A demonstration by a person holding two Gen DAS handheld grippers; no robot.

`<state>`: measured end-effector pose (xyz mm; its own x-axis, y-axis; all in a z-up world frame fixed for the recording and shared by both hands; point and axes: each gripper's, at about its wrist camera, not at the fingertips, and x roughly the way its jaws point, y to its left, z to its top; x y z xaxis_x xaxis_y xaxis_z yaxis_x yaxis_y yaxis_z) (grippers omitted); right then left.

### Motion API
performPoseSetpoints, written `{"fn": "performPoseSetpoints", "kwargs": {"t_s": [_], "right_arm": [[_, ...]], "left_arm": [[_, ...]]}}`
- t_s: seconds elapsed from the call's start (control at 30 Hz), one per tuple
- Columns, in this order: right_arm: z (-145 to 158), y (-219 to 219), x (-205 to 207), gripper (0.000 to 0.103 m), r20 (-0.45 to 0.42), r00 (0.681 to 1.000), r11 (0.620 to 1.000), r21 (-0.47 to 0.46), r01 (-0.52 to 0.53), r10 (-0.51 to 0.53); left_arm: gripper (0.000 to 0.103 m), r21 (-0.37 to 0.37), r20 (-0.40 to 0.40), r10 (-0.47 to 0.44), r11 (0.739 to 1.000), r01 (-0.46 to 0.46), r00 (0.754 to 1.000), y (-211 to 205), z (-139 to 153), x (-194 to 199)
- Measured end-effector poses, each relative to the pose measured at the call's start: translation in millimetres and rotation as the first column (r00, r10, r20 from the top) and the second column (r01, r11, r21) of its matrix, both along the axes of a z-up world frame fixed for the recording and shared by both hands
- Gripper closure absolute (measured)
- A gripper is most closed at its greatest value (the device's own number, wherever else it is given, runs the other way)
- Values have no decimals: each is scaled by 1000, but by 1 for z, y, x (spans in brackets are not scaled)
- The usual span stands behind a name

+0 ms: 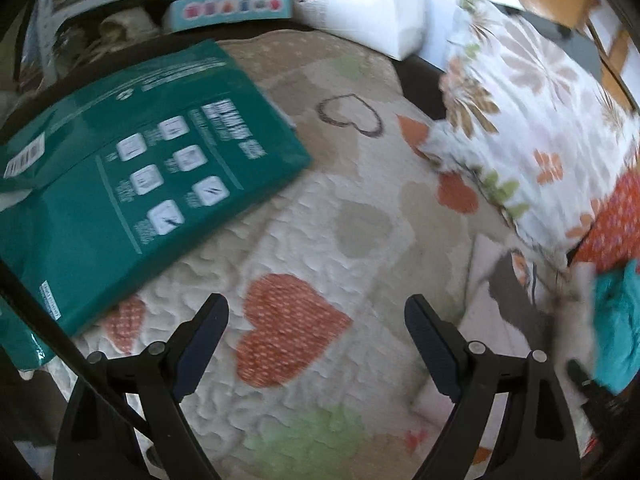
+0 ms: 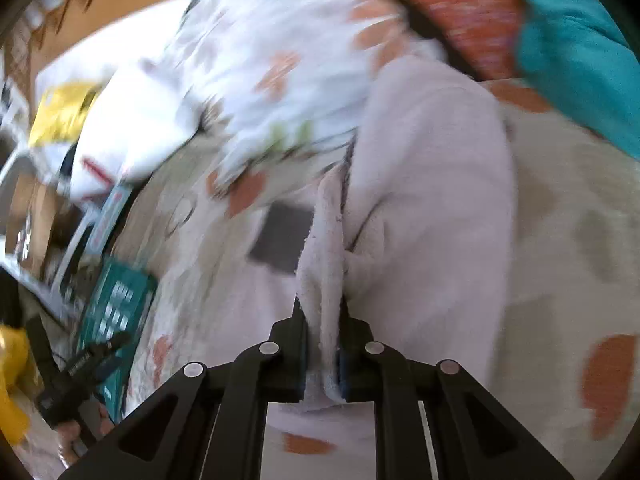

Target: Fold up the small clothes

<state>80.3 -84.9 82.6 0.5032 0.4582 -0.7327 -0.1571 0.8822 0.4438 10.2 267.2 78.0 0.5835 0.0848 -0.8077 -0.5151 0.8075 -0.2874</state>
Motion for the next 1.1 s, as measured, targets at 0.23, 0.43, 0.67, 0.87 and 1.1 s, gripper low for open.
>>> {"fn": "performPoseSetpoints", "kwargs": {"t_s": [0.23,0.43,0.67,0.87,1.1], "right_arm": [[-26,83,5,91,-24,993,989,-90,-118,116],[-35,122,-1,87,-16,974,948,-227,-223,225],[-30,134,-33,45,-12,899,881,-192,-433,439],[4,73,-20,45,36,943,933,-158,-323,332],[16,63,39,45,-5,975,954,-204,-218,222]], "left_arm": [[14,-74,21,41,996,-40,999,20,3,-3],[14,-79,24,28,996,-26,999,20,4,-1],[14,-82,16,10,997,-9,1000,14,0,1],[15,-100,11,-118,988,119,993,-22,-9,12],[28,-124,26,-319,939,320,947,-90,-23,30]]}}
